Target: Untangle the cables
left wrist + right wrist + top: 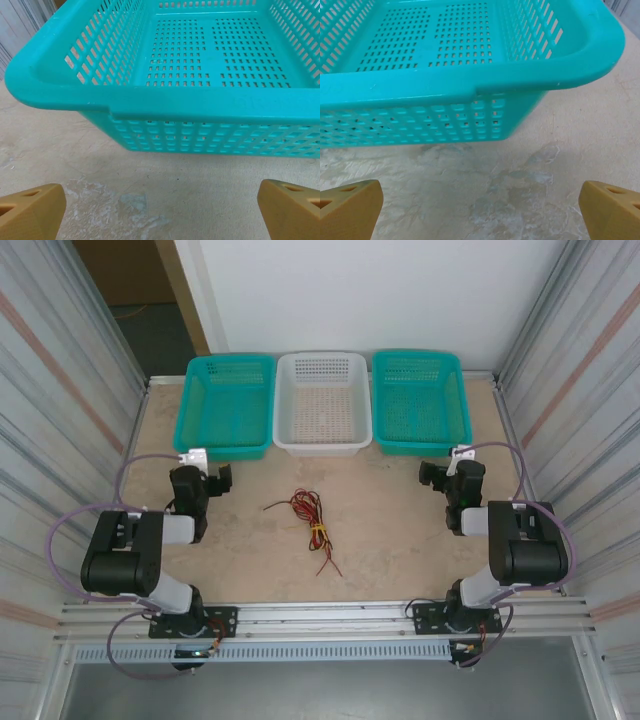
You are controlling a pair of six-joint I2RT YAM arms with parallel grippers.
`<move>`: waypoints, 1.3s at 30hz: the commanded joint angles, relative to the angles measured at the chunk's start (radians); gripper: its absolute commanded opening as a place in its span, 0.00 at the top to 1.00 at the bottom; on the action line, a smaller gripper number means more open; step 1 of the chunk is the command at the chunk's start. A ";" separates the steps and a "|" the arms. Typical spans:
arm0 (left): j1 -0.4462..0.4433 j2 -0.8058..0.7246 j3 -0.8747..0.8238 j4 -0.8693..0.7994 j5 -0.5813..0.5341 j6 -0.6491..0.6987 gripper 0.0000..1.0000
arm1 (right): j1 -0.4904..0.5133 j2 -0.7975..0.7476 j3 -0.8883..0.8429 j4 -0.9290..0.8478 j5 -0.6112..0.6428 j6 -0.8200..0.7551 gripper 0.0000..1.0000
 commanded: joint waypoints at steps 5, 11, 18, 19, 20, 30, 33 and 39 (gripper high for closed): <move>0.001 0.005 0.022 0.011 0.006 0.020 0.01 | -0.004 0.003 0.016 0.016 -0.003 0.019 0.01; 0.001 0.007 0.021 0.016 0.005 0.020 0.01 | -0.009 0.004 0.019 0.014 -0.013 0.022 0.01; -0.003 0.007 0.023 0.014 0.000 0.024 0.01 | -0.010 0.004 0.017 0.014 -0.013 0.021 0.01; -0.007 0.008 0.025 0.014 -0.004 0.026 0.01 | -0.009 0.003 0.016 0.014 -0.013 0.020 0.01; -0.008 0.008 0.023 0.016 -0.006 0.026 0.01 | -0.010 0.004 0.017 0.014 -0.013 0.021 0.01; -0.040 -0.037 0.013 0.004 -0.039 0.053 0.05 | 0.038 -0.079 -0.020 0.018 0.096 0.003 0.01; -0.116 -0.183 0.072 -0.255 -0.254 0.029 0.01 | 0.088 -0.231 0.101 -0.420 0.254 0.064 0.01; -0.247 -0.323 0.323 -1.061 -0.459 -0.252 0.02 | 0.263 -0.394 0.145 -0.907 0.550 0.209 0.01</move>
